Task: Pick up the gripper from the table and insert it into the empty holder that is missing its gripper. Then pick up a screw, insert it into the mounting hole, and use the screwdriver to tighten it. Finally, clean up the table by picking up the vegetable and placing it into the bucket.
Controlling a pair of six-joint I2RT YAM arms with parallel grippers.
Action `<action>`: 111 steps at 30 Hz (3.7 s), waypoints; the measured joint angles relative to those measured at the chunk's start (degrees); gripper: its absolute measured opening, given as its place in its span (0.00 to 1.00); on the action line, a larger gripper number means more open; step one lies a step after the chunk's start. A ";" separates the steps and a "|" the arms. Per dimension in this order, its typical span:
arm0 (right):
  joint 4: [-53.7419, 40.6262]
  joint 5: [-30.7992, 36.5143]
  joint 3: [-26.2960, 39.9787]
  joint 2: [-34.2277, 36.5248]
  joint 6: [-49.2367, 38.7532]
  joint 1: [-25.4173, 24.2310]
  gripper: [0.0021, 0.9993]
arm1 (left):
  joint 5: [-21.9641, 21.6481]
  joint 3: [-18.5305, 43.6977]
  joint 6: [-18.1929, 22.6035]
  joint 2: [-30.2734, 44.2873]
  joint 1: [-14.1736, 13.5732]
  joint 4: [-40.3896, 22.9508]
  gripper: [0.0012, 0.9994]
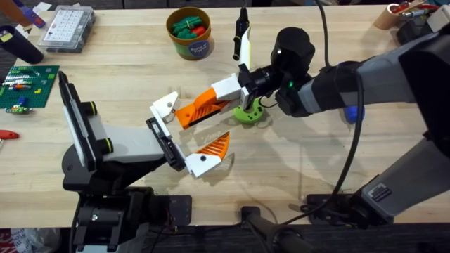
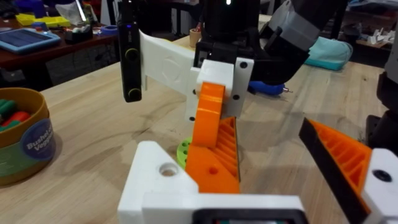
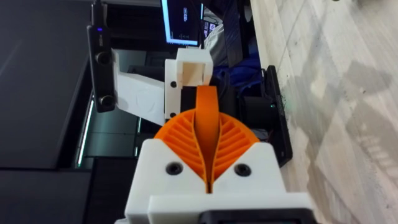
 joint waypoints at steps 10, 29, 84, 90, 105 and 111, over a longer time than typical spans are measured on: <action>-0.43 -0.58 -0.04 0.00 0.36 -0.13 0.02 | -0.44 0.16 0.02 0.02 0.00 -1.30 0.99; 7.66 -4.19 -0.07 0.00 6.57 -0.20 0.02 | -0.05 0.16 0.02 0.02 0.00 -1.73 0.99; 2.19 -1.33 0.57 -0.01 3.27 -0.20 0.02 | 0.93 0.20 0.07 0.02 0.00 -3.22 0.99; 2.12 -1.14 0.57 -0.01 3.27 -0.20 0.02 | 0.93 0.20 0.07 0.02 0.00 -3.22 0.99; 0.46 3.88 0.57 -0.01 3.28 0.96 0.02 | 0.43 0.20 -0.06 0.02 0.00 -3.20 0.99; -2.12 6.05 1.04 0.00 2.97 1.83 0.02 | 0.66 0.20 -1.01 0.04 0.00 -3.23 0.99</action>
